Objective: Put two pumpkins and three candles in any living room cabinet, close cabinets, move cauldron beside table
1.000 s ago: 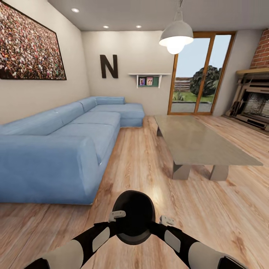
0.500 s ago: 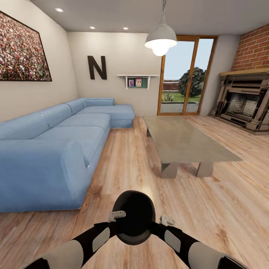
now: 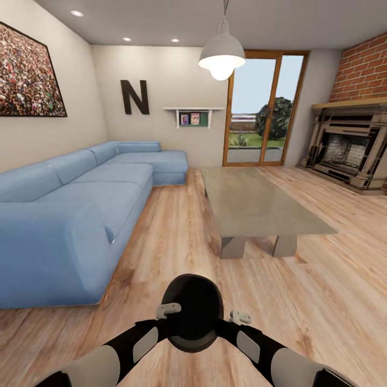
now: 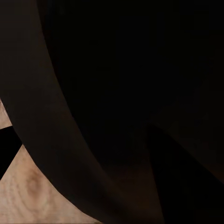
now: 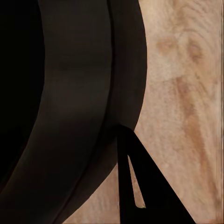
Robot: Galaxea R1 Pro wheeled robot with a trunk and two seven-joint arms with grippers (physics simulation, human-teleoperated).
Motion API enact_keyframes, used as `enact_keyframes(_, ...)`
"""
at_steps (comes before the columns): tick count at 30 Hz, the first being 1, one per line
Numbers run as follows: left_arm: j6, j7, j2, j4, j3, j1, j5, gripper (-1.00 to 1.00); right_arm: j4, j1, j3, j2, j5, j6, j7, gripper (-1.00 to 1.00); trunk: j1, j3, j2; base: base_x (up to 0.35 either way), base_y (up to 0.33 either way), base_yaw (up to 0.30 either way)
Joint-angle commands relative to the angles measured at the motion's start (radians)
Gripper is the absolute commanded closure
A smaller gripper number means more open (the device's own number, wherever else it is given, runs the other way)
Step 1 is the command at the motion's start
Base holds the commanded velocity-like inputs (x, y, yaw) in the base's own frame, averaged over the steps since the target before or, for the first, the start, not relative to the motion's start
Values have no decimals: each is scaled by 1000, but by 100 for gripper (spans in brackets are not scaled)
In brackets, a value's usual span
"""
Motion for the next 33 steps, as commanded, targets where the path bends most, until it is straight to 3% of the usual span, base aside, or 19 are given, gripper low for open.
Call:
enact_keyframes(1,3,7,3,0,3,-1,-5,100,-2,-1,-1,-1,2,2,-2,100,0,-1,-1,214,-212,0)
enact_keyframes(33,4,13,3,0,2,-1,-5,100,-4,-1,-1,-1,2,2,-4,100,0,1,-1,197,-230,17)
